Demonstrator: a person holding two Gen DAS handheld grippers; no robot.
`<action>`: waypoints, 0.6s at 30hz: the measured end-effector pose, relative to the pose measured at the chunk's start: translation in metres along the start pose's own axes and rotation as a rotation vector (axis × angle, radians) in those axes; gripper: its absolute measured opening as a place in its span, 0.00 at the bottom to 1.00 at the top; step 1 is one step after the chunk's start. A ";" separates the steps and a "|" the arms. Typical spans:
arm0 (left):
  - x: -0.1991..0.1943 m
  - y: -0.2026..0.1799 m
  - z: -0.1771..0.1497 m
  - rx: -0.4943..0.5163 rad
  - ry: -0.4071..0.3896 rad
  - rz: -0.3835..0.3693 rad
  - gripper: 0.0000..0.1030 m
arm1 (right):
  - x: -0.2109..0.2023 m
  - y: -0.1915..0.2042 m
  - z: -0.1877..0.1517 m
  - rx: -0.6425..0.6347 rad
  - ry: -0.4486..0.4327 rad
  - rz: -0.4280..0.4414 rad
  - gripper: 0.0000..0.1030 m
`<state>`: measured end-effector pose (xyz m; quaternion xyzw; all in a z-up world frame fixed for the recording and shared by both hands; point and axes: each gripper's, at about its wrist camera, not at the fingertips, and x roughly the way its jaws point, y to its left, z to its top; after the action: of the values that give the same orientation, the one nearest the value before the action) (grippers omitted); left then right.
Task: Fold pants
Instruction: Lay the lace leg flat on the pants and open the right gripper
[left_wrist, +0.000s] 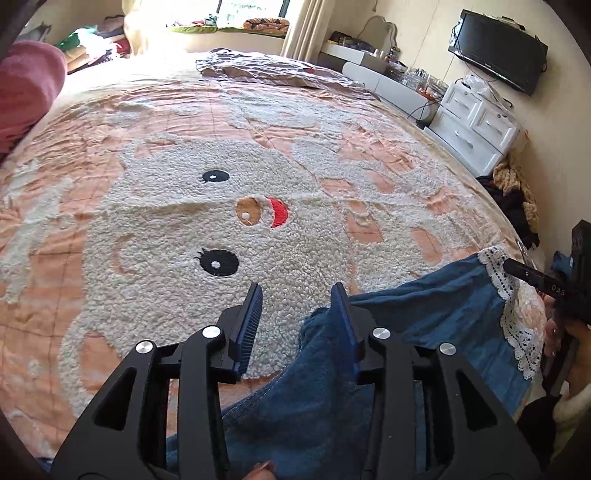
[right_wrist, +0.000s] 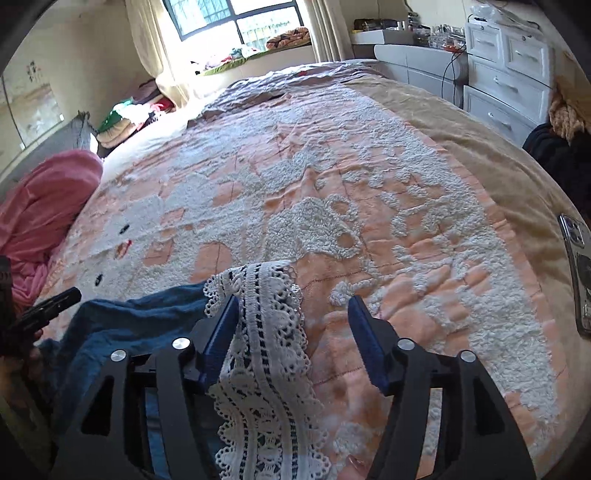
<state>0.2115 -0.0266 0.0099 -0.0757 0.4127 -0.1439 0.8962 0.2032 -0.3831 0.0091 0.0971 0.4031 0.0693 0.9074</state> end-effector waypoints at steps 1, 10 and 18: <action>-0.008 0.002 0.000 -0.010 -0.009 -0.006 0.35 | -0.010 -0.002 -0.003 0.003 -0.018 0.008 0.65; -0.081 0.018 -0.021 -0.006 -0.072 0.038 0.67 | -0.066 -0.004 -0.044 0.094 -0.057 0.073 0.79; -0.130 0.056 -0.082 -0.128 -0.107 0.119 0.76 | -0.078 0.020 -0.076 0.016 -0.053 -0.025 0.86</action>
<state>0.0796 0.0669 0.0352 -0.1155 0.3763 -0.0594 0.9173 0.0934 -0.3702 0.0199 0.1011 0.3805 0.0520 0.9178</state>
